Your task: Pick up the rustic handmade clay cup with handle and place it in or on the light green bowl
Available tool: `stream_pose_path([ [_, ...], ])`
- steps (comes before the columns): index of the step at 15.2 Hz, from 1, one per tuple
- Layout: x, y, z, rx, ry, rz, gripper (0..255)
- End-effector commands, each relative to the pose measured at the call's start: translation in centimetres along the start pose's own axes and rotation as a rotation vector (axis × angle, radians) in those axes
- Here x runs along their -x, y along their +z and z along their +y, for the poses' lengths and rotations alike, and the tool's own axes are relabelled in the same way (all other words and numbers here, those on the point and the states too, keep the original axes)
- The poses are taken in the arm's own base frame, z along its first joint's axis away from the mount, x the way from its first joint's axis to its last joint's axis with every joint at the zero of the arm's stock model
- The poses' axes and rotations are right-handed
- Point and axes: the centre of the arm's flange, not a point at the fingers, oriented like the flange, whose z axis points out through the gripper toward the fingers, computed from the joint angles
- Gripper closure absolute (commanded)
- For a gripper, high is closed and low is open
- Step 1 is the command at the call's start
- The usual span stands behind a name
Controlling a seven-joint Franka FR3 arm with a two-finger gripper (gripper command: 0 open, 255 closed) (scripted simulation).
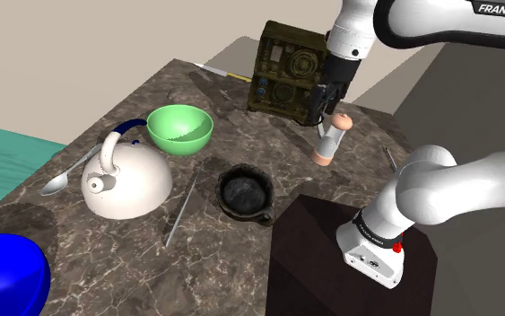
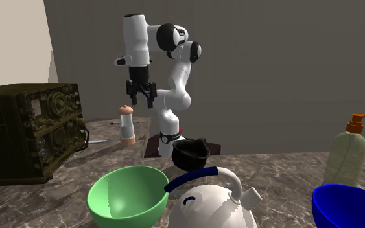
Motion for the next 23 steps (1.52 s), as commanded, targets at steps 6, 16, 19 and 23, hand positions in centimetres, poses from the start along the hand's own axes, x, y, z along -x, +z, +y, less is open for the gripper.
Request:
stream_pose_path([
  [6,0.6,4.5,-8.3,0.006,0.028,0.018,0],
  [16,1.2,10.3,-18.2,0.015,0.059,0.040,0],
  [19,1.1,11.9,-18.2,0.015,0.059,0.040,0],
  [23,1.1,13.8,-18.1,0.015,0.059,0.040,0],
])
